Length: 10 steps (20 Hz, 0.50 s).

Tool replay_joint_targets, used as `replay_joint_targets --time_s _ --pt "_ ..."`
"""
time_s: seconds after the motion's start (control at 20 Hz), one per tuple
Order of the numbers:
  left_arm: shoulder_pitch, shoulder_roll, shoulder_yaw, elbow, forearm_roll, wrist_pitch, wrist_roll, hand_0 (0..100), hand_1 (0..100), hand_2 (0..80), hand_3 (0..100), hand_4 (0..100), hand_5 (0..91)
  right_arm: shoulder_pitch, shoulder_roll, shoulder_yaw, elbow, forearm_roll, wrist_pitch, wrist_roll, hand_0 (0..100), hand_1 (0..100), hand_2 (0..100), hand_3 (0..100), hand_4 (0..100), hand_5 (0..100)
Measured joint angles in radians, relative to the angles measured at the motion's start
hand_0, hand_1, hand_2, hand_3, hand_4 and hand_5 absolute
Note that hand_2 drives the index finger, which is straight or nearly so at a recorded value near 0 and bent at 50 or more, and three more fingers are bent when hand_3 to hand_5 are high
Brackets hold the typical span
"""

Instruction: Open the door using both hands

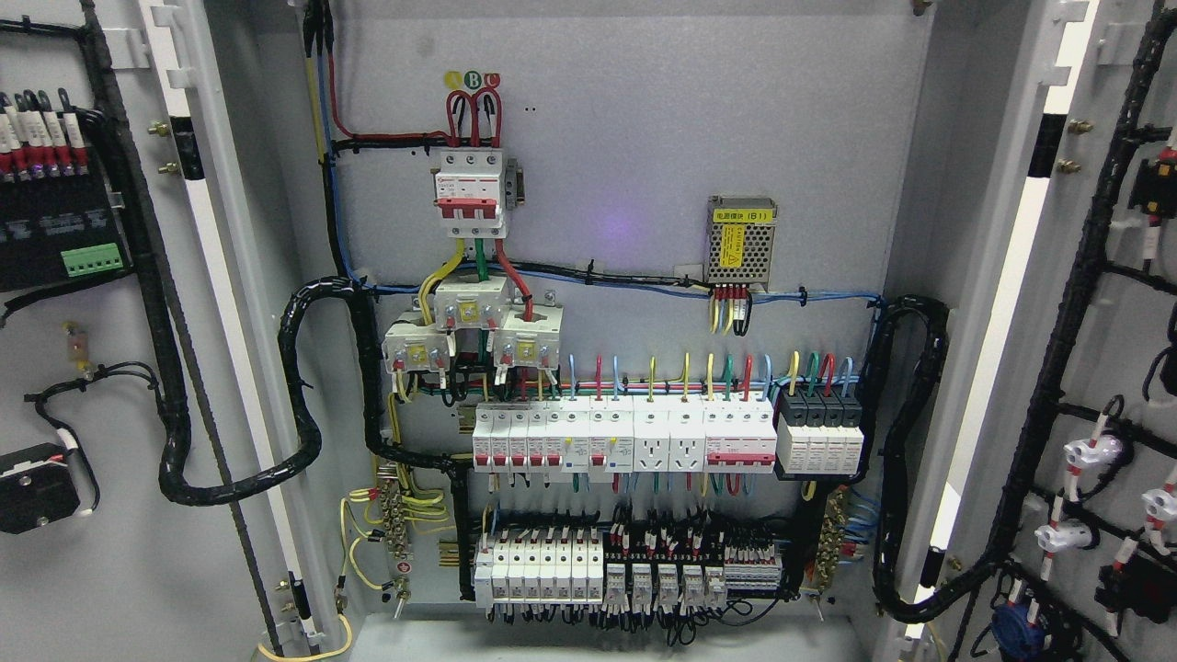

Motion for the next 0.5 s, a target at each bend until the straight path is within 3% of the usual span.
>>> replay_joint_targets --time_s 0.5 --pt "0.003 -0.021 0.069 0.090 -0.001 0.057 0.000 0 0 0.0 0 0 0.0 0.002 0.019 0.045 0.024 0.007 -0.005 0.007 0 0 0 0 0 0"
